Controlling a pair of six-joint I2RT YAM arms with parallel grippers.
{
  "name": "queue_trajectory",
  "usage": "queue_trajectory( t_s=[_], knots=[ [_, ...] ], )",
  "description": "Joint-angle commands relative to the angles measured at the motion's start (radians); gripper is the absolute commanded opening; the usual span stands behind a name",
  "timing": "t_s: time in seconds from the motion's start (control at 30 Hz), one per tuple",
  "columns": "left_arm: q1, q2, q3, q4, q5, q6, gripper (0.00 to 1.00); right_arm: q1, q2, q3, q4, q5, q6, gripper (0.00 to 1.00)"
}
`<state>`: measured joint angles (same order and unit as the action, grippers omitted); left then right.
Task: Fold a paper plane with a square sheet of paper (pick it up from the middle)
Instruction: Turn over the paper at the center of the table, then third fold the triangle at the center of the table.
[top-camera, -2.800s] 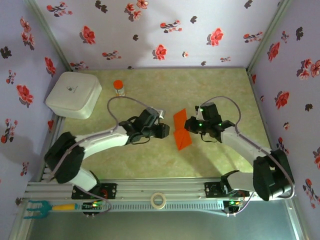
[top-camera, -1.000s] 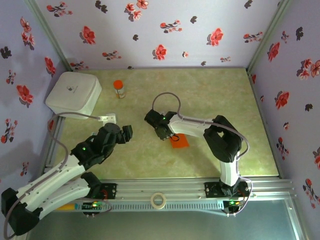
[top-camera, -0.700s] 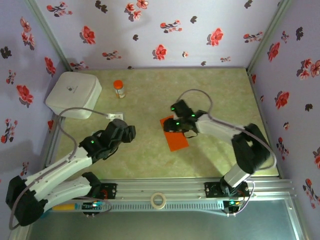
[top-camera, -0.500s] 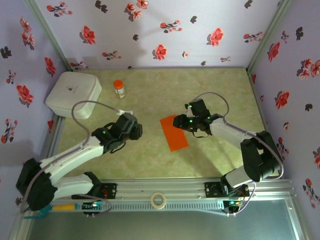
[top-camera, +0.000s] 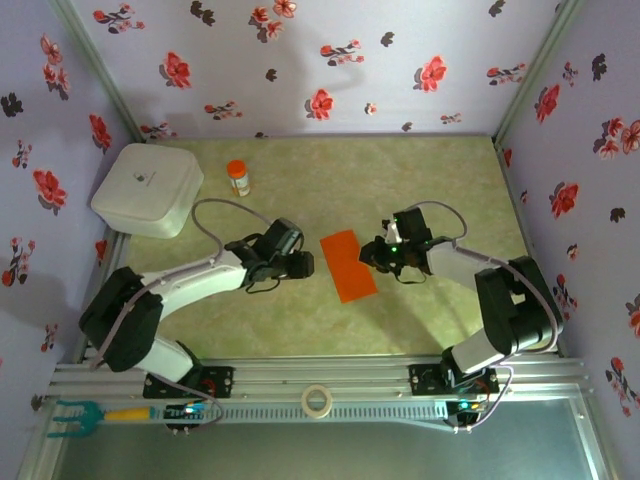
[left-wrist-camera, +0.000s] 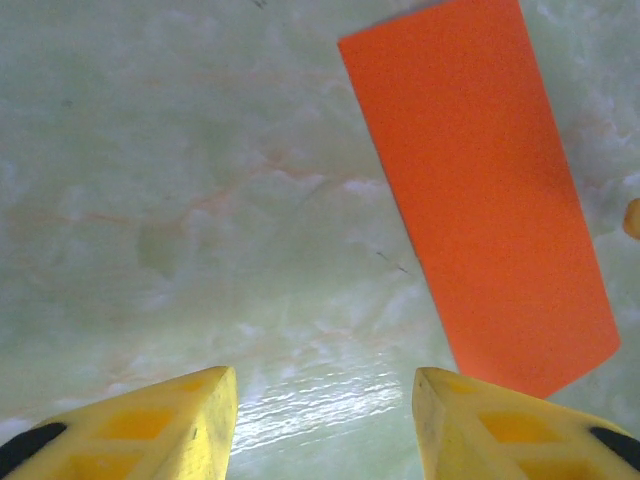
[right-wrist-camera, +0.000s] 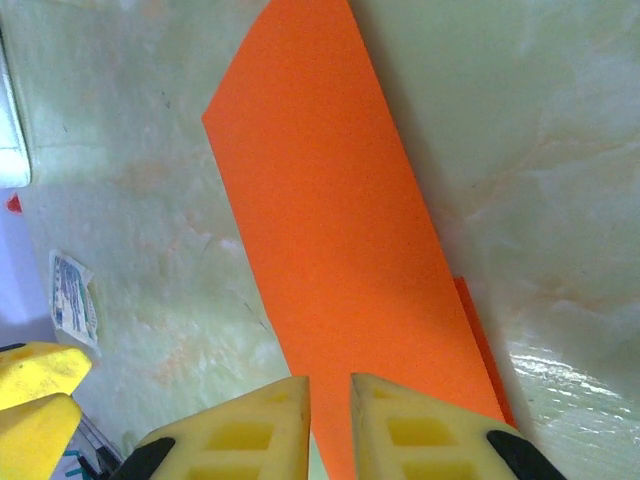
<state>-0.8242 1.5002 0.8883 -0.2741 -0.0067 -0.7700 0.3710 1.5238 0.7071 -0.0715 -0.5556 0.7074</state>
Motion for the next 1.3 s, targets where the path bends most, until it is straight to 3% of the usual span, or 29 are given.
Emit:
queue_trajectory(
  t_s=[0.0, 0.53, 0.83, 1.27],
  knots=[
    [-0.018, 0.027, 0.036, 0.038, 0.044, -0.035, 0.50, -0.009, 0.021, 0.004, -0.012, -0.028, -0.015, 0.16],
    [-0.018, 0.094, 0.020, 0.199, 0.158, -0.092, 0.51, -0.010, 0.141, 0.021, -0.047, 0.003, -0.014, 0.12],
    [-0.003, 0.164, 0.037, 0.226, 0.193, -0.130, 0.52, -0.010, 0.147, -0.127, 0.140, 0.017, 0.230, 0.12],
    [0.008, 0.270, 0.037, 0.351, 0.284, -0.185, 0.40, -0.009, 0.125, -0.138, 0.118, 0.031, 0.225, 0.12]
  ],
)
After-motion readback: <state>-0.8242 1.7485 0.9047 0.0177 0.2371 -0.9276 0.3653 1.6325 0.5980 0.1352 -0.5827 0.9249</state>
